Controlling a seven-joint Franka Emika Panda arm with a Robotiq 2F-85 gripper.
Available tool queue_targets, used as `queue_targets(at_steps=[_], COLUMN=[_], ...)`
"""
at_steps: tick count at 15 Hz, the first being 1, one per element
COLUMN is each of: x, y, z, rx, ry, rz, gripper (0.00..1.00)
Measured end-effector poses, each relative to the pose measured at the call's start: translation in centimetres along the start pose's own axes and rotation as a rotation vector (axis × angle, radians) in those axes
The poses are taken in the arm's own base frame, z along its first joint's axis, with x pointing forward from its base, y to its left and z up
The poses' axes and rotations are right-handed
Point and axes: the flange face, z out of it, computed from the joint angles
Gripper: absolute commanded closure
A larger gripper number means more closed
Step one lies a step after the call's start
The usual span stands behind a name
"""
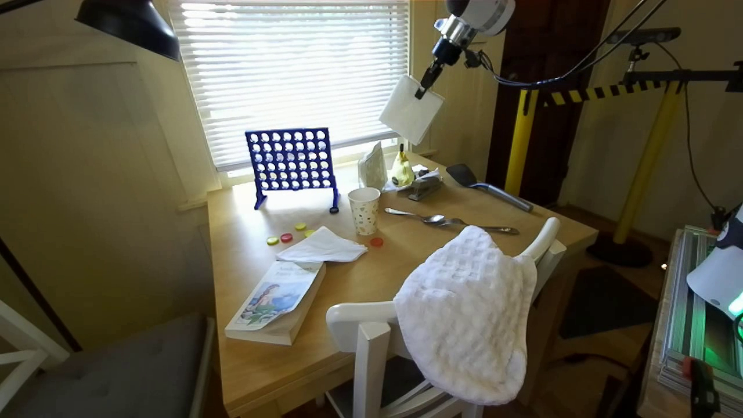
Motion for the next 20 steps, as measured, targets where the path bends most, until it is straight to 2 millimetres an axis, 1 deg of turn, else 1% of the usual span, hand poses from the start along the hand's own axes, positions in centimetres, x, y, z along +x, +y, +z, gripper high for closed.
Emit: queue_targets(at_steps=[1, 3, 5, 8, 11, 14, 17, 20], x=[-0.1, -0.2, -0.2, 0.5, 1.6, 2.7, 4.1, 5.6], y=[0.3, 0.5, 0.4, 0.0, -0.4, -0.4, -0.1, 0.1], z=[-0.2, -0.5, -0.1, 1.5, 3.9, 5.7, 6.9, 7.6], rx=[-0.003, -0.005, 0.006, 0.011, 0.004, -0.013, -0.035, -0.072], ry=[0.002, 0.005, 0.006, -0.041, -0.171, -0.278, -0.314, -0.297], rz=[0.003, 0.008, 0.009, -0.034, -0.082, -0.119, -0.148, -0.157], gripper=[0.98, 0.98, 0.98, 0.98, 0.98, 0.98, 0.98, 0.98])
